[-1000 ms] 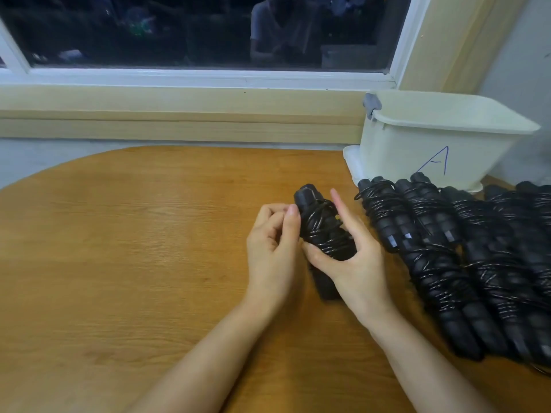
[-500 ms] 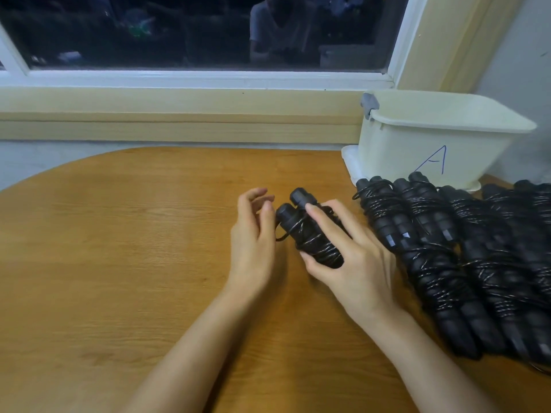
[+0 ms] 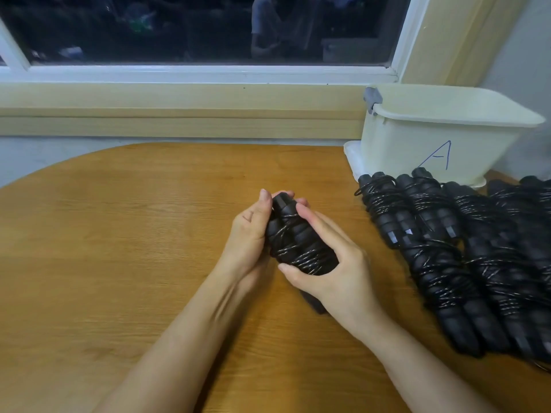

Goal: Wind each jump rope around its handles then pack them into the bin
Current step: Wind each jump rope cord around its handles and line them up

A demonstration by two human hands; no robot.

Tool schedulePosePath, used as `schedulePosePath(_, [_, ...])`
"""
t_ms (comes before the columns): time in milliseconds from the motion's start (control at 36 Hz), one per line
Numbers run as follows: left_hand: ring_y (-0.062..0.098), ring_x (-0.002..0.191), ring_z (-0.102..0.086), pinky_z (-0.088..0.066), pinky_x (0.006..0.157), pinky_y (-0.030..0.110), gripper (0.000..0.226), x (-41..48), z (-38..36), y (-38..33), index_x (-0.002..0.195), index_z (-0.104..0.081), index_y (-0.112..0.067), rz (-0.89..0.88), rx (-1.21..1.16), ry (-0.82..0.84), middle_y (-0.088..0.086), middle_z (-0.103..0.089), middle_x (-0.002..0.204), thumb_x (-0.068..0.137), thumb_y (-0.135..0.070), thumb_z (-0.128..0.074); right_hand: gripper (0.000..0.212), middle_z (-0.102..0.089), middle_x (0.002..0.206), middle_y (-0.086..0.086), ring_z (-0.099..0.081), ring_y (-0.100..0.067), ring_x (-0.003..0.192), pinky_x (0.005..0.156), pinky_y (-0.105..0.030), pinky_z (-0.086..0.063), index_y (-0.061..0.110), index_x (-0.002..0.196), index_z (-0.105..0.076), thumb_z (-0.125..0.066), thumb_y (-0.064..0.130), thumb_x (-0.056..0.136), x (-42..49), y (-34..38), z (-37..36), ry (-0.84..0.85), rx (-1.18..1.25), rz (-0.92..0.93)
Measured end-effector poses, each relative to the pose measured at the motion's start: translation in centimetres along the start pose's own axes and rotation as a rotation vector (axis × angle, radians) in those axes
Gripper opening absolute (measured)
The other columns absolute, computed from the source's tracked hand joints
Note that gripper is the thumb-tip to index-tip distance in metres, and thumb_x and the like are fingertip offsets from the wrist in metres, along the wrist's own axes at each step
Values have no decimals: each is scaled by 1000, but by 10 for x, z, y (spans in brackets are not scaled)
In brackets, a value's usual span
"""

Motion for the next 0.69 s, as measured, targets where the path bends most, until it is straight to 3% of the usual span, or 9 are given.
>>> schedulePosePath(56, [20,105,-69,-56,94,36,54,1,-2,5,105,-64,-12,44,-65,27,8,-73,105,74,-54,-53,74,-56,136,25,-51,2,128,105,-22,-42,46,133,-51,-80,33,66,0,-5,-3,37,94,-57])
schedulePosePath(222, [22,113,-66,-53,96,37,68,3,1,10,121,-58,-11,106,12,35,10,-70,120,81,-62,-39,80,-52,141,24,-45,3,134,108,-21,-40,38,142,-47,-83,26,72,-2,-24,-14,104,212,-181])
schedulePosePath(333, [19,115,-65,-51,96,34,65,5,6,6,128,-56,-9,89,58,13,9,-70,122,89,-57,-35,84,-44,148,25,-45,1,132,100,-22,-45,41,152,-32,-67,54,77,-3,-25,-16,121,-81,-156])
schedulePosePath(417, [17,106,-69,-57,83,26,61,6,11,3,124,-60,-6,37,81,-38,17,-68,121,87,-52,-43,101,-33,151,25,-37,-5,129,84,-17,-41,45,155,-14,-62,69,70,-3,-14,-19,154,-416,-86])
schedulePosePath(528, [20,110,-67,-56,87,25,65,8,12,0,125,-61,-8,-20,226,-6,15,-68,121,88,-56,-36,111,-32,151,15,-38,-11,134,83,-28,-51,42,155,-6,-69,61,67,-5,-12,-23,145,-479,-46])
schedulePosePath(611, [3,110,-64,-51,91,16,71,10,12,-4,134,-56,-20,-105,430,19,-4,-71,119,90,-61,-18,107,-44,146,12,-41,-14,127,78,-27,-49,34,157,-13,-67,61,69,-3,-13,-16,85,-502,-35])
schedulePosePath(694, [-7,120,-53,-42,103,16,66,8,15,-7,145,-42,-34,-231,618,2,-12,-57,135,95,-67,-13,99,-54,139,8,-49,-15,115,75,-22,-42,31,156,-22,-68,56,72,-1,-10,-4,37,-516,-21])
Point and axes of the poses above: each hand's wrist, its own x-axis towards the middle knuckle, its own z-axis out of the back of the hand, y = z × x, the point moved 9 cm from there along x, towards the middle knuckle
